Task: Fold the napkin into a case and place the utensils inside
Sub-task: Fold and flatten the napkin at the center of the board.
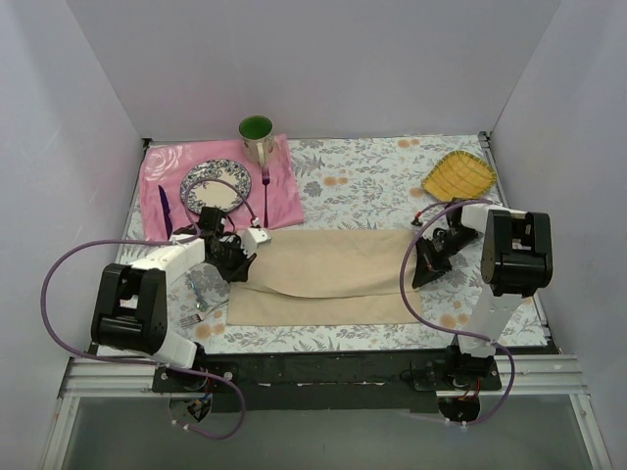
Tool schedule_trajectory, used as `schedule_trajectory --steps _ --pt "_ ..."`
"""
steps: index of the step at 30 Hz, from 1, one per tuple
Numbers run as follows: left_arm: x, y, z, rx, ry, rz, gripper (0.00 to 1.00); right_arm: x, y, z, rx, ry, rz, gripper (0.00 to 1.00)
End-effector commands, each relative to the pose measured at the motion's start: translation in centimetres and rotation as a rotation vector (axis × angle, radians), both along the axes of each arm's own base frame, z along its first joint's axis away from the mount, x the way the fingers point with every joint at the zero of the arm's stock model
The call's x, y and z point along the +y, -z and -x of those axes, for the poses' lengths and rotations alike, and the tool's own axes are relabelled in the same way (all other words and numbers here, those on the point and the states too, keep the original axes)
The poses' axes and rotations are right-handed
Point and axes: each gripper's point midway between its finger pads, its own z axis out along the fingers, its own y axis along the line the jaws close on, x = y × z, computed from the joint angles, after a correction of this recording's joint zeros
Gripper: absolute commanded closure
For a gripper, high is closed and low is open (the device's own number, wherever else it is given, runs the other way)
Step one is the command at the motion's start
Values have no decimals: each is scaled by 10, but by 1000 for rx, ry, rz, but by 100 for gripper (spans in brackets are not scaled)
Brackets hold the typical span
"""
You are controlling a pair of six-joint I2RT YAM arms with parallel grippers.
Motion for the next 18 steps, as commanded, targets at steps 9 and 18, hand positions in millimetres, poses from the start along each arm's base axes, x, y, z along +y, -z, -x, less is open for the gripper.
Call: schedule_trajectory --steps 9,18 --pt "-26 1 -40 -55 -39 -25 100 -58 15 -76 -174 20 169 99" --pt "-36 -62 -21 -114 61 57 100 -45 -32 -25 -132 -94 73 99"
